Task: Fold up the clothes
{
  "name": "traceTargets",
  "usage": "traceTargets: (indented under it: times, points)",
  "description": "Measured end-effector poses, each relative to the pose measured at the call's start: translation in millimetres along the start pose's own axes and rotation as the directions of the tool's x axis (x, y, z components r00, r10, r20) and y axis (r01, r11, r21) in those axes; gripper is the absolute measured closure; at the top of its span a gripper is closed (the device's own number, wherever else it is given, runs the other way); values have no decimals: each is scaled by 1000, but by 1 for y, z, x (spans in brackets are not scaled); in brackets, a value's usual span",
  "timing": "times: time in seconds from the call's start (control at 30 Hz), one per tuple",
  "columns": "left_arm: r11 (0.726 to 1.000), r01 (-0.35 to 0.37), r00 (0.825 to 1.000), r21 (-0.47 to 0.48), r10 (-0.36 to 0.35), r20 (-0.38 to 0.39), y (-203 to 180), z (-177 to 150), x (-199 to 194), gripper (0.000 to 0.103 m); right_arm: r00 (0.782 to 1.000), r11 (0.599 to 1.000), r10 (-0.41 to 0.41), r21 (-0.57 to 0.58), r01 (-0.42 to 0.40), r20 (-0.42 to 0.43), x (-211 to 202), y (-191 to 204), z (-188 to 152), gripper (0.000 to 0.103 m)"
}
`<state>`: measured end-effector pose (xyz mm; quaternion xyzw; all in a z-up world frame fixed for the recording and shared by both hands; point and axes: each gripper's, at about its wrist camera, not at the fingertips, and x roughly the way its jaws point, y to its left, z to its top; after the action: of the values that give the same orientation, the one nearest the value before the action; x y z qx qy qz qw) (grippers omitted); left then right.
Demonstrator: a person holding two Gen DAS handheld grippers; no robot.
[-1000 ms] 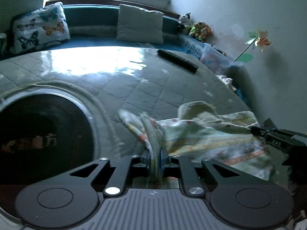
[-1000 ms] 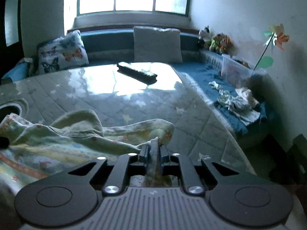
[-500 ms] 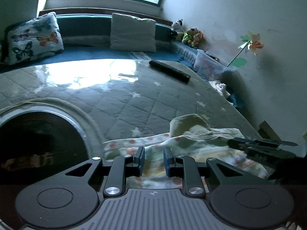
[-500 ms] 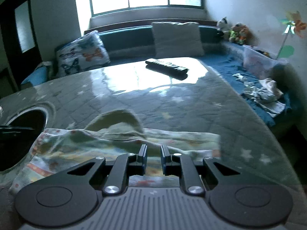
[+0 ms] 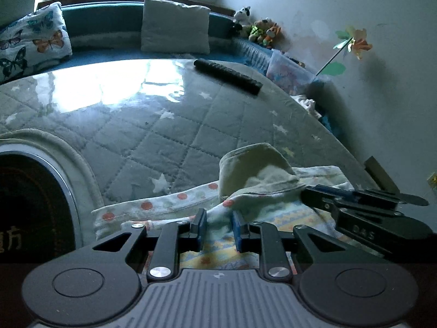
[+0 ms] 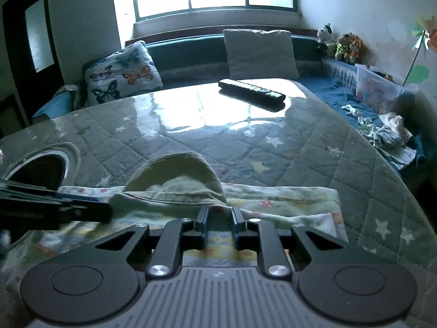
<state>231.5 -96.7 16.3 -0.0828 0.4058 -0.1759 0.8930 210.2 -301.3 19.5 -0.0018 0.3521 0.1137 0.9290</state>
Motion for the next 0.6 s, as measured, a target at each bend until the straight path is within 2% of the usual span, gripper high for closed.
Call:
traceTargets:
  times: [0.23,0.4,0.5,0.6]
  points:
    - [1000,-15,1000,15,15,5,-4,-5,-9,81,999,997,51,-61,-51,-6,-19,15,-9,86]
    - [998,-29,999,47,28,16,-10,-12,-22,79,999,992,51,-119,-51,-8,-35,28,-21,86]
    - [998,-35,999,61,34,22,-13,-17,-30,79,998,991,59,-124,-60,-16,-44,32,-30,73]
    - [997,-43,999,67,41,25,-16,-24,-38,79,998,987,55,-153,-56,-15,-53,39,-41,71]
